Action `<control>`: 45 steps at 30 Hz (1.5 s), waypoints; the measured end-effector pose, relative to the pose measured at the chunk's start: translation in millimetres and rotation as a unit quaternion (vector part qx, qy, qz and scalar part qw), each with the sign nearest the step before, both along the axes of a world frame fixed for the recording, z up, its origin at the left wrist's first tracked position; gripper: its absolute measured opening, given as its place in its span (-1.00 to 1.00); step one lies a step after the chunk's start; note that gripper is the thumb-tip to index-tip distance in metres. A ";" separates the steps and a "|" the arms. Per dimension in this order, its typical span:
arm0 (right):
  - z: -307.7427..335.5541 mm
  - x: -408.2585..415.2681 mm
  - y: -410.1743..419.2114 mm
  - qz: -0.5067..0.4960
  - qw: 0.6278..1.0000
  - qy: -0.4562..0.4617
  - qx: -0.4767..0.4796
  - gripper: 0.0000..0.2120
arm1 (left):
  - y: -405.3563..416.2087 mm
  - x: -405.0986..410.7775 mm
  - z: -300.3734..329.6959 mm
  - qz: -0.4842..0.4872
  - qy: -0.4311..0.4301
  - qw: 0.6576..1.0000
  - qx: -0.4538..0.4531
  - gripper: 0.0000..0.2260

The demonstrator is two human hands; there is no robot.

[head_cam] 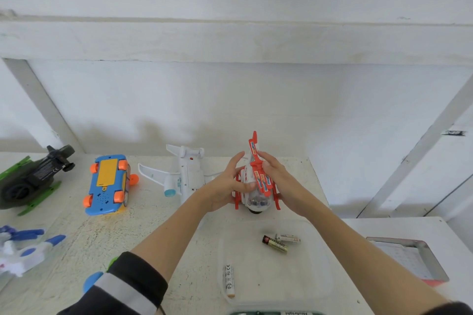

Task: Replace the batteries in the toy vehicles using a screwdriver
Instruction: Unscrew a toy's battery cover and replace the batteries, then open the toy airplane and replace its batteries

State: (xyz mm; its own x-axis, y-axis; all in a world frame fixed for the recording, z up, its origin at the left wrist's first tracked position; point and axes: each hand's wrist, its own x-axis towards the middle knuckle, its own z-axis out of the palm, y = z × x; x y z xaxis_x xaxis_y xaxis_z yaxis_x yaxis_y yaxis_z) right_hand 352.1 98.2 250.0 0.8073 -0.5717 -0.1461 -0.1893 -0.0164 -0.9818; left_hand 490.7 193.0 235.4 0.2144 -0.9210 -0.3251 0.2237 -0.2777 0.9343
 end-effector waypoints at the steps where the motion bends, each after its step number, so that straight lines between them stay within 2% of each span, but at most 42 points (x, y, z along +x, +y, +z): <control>1: -0.1 0.0 -0.1 -0.001 1.000 0.003 -0.002 -0.67 | 0.6 0.1 0.8 0.000 -0.006 1.000 0.002 -0.17; 14: 18.2 -4.3 7.5 -0.023 0.996 0.038 -0.081 -0.62 | 8.4 1.6 14.7 0.013 -0.144 0.988 0.049 -0.20; 18: 32.9 -0.8 10.2 -0.090 0.977 -0.008 -0.195 -0.70 | 26.0 5.4 27.1 0.025 -0.204 0.978 0.039 -0.31; 21: 53.3 12.3 21.0 -0.096 0.952 -0.053 -0.287 -0.71 | 48.9 10.7 40.6 0.038 -0.253 0.967 0.014 -0.41; 25: 64.5 38.7 46.8 -0.040 0.947 -0.100 -0.302 -0.69 | 83.3 23.8 54.9 0.123 -0.280 0.951 -0.041 -0.64; 27: 60.3 52.0 63.2 -0.014 0.954 -0.095 -0.283 -0.68 | 101.7 29.2 54.5 0.204 -0.314 0.925 -0.062 -0.71; 29: 51.1 63.4 76.9 0.011 0.958 -0.070 -0.277 -0.66 | 117.6 32.9 46.7 0.268 -0.381 0.883 -0.051 -0.68; 31: 39.6 71.5 87.1 0.048 0.961 -0.022 -0.273 -0.61 | 128.3 34.7 33.4 0.287 -0.447 0.847 -0.021 -0.60; 34: 20.4 77.1 94.3 0.095 0.953 0.044 -0.286 -0.52 | 134.4 36.8 13.2 0.281 -0.488 0.826 0.019 -0.50; 37: 5.6 78.1 94.7 0.118 0.941 0.110 -0.299 -0.42 | 134.6 40.9 0.9 0.277 -0.475 0.834 0.047 -0.42; 40: -4.8 77.9 95.1 0.155 0.929 0.160 -0.297 -0.28 | 131.0 45.1 -2.6 0.234 -0.474 0.847 0.058 -0.36; 42: -9.0 78.9 96.8 0.161 0.925 0.172 -0.300 -0.23 | 127.3 48.8 -2.4 0.204 -0.479 0.851 0.070 -0.35; 45: -10.5 81.6 100.8 0.153 0.931 0.165 -0.288 -0.26 | 120.7 54.6 -1.9 0.204 -0.452 0.866 0.062 -0.36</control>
